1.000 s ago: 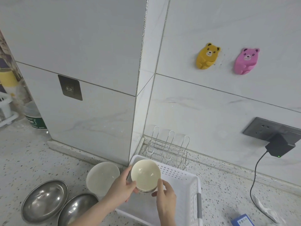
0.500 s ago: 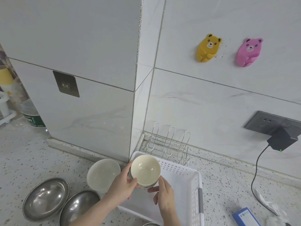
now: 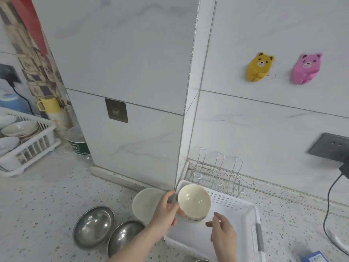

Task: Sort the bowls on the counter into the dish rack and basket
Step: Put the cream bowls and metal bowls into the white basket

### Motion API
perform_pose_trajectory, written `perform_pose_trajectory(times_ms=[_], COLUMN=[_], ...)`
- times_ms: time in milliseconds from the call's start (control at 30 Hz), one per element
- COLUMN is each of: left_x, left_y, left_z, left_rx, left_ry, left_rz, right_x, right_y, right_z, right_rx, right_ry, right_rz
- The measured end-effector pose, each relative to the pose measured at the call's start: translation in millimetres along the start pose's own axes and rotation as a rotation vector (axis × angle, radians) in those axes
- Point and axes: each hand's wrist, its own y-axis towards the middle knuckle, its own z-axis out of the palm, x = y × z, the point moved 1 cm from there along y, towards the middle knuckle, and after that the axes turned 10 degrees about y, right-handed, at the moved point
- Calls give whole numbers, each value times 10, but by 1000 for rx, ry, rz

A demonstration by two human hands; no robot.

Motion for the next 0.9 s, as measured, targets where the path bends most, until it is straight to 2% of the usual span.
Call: perform_pose_trajectory(times_ms=[67, 133, 200, 300, 367, 433, 600, 700, 900], left_x=[-9, 5, 45, 155, 229, 271, 387, 466, 425], left_y=[-18, -26, -28, 5, 48, 79, 163, 186, 194], left_z=[-121, -311, -548, -888, -1062, -1158, -1203, -1176, -1126], left_rx=[-43, -202, -406, -524, -509, -421, -255, -270, -300], left_ry=[-65, -35, 133, 326, 413, 516, 624, 573, 494], left_rz=[-10, -30, -40, -54, -96, -157, -241, -256, -286], right_x=[-7, -24, -35, -99, -162, -220, -384, -510, -610], right_y=[-89, -164, -258, -394, -465, -543, -770, -872, -971], right_z=[-88, -221, -384, -648, -819, -983, -1287, -1393, -1449], right_rx=[-48, -116, -208, -317, -370, -398, -374, -367, -219], right_ry=[1, -15, -18, -46, -61, -100, -289, -374, -398], right_rz=[-15, 1, 30, 95, 134, 182, 308, 387, 476])
